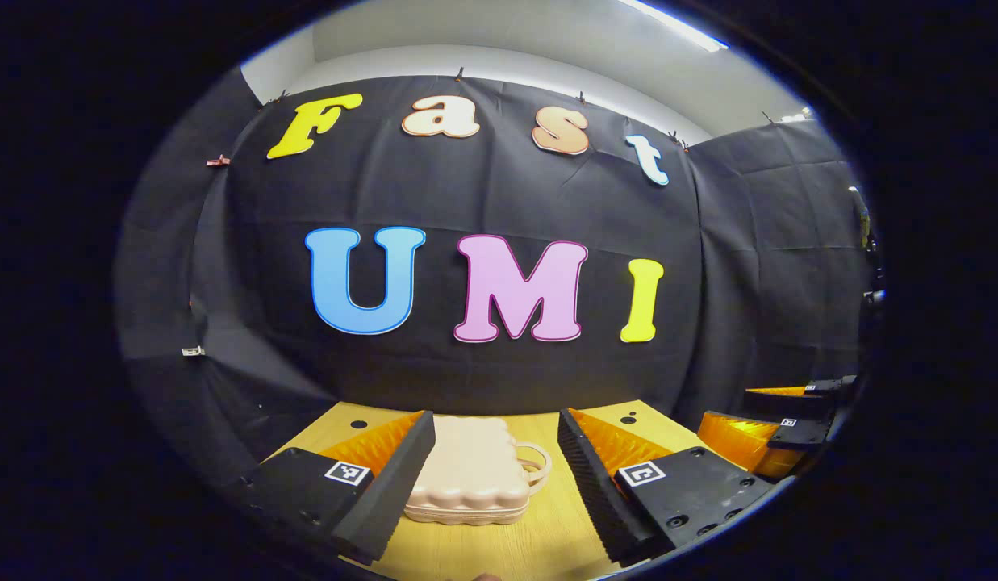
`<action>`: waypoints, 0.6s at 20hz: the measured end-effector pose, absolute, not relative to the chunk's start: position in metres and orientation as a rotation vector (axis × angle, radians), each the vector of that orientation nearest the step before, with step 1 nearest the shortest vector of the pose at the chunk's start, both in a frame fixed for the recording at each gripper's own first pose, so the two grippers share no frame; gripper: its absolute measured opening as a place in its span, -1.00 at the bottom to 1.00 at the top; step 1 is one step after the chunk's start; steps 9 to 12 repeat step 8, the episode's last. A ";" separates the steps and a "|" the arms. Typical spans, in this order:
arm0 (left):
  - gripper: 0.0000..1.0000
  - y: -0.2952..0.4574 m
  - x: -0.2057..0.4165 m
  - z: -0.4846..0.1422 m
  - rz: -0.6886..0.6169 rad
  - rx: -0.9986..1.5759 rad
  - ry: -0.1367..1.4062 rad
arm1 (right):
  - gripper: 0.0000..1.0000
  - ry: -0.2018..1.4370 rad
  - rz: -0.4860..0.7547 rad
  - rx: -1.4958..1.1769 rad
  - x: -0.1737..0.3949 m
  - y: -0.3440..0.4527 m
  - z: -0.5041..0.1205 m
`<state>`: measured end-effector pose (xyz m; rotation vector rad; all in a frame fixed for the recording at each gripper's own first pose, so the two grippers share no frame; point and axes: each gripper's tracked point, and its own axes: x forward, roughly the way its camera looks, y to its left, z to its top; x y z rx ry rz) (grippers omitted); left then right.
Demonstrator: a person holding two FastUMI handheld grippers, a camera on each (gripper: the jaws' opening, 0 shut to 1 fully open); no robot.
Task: First open the suitcase, pack the skin care products into it, and then close the suitcase.
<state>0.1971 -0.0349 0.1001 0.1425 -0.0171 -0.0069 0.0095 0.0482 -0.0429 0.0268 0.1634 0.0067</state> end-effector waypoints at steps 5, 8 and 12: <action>0.92 -0.047 0.199 0.103 -0.039 0.148 -0.021 | 0.94 0.176 0.006 0.042 0.008 0.052 -0.044; 0.92 -0.049 0.195 0.104 -0.073 0.102 -0.023 | 0.94 0.173 -0.002 0.048 0.008 0.051 -0.042; 0.92 -0.049 0.195 0.104 -0.073 0.102 -0.023 | 0.94 0.173 -0.002 0.048 0.008 0.051 -0.042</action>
